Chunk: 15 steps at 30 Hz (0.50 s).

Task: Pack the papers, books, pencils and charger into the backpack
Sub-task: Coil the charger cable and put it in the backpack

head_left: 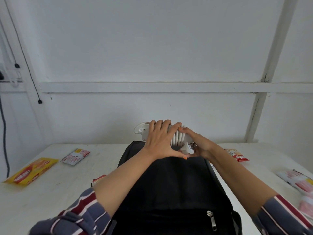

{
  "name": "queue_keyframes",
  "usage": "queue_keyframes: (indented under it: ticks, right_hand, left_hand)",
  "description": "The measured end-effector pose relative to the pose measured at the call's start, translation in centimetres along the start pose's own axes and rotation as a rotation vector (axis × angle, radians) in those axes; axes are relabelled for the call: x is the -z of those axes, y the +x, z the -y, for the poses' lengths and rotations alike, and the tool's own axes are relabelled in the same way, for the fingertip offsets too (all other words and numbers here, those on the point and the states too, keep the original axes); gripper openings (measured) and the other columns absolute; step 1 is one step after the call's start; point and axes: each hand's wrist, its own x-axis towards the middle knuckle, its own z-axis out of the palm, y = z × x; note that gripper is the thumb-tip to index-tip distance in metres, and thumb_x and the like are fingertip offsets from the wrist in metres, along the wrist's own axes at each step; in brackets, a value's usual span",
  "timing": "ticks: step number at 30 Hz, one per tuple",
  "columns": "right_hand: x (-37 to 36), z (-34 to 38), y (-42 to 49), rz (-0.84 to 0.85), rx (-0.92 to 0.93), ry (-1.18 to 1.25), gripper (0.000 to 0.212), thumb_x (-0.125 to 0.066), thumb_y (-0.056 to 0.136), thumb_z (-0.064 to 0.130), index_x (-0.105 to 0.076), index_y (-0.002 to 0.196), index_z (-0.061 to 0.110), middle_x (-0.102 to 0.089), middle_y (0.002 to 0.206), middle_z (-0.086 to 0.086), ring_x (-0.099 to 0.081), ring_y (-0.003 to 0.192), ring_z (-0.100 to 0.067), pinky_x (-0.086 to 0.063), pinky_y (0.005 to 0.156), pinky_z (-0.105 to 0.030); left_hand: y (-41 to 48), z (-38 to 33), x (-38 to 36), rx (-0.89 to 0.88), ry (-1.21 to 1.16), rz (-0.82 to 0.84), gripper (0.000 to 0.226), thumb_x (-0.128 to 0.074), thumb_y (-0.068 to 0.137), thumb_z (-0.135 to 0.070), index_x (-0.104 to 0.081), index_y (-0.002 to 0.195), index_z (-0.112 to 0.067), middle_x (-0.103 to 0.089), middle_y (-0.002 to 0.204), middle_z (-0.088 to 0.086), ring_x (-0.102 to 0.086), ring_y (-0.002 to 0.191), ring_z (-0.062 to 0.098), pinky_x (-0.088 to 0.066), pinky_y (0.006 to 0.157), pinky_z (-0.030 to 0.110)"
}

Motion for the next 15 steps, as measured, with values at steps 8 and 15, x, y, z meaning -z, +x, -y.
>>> queue_keyframes:
  ticks: [8, 15]
  right_hand:
    - [0.5, 0.2, -0.3, 0.067, 0.075, -0.017, 0.049, -0.062, 0.077, 0.050, -0.061, 0.114, 0.018, -0.064, 0.101, -0.013, -0.068, 0.082, -0.023, -0.055, 0.067, -0.032]
    - [1.4, 0.1, 0.1, 0.206, 0.091, 0.049, 0.053, -0.061, 0.080, 0.047, -0.060, 0.117, 0.011, -0.061, 0.097, -0.013, -0.063, 0.080, -0.019, -0.055, 0.077, -0.035]
  left_hand:
    - [0.4, 0.0, -0.3, -0.046, 0.033, -0.140, 0.091, -0.040, 0.057, -0.088, -0.052, 0.121, -0.025, -0.057, 0.105, 0.003, -0.053, 0.090, 0.023, -0.031, 0.083, 0.036]
    - [0.3, 0.2, -0.6, -0.077, 0.030, -0.261, 0.083, -0.052, 0.057, -0.082, -0.058, 0.117, -0.025, -0.059, 0.103, 0.003, -0.054, 0.089, 0.023, -0.033, 0.083, 0.037]
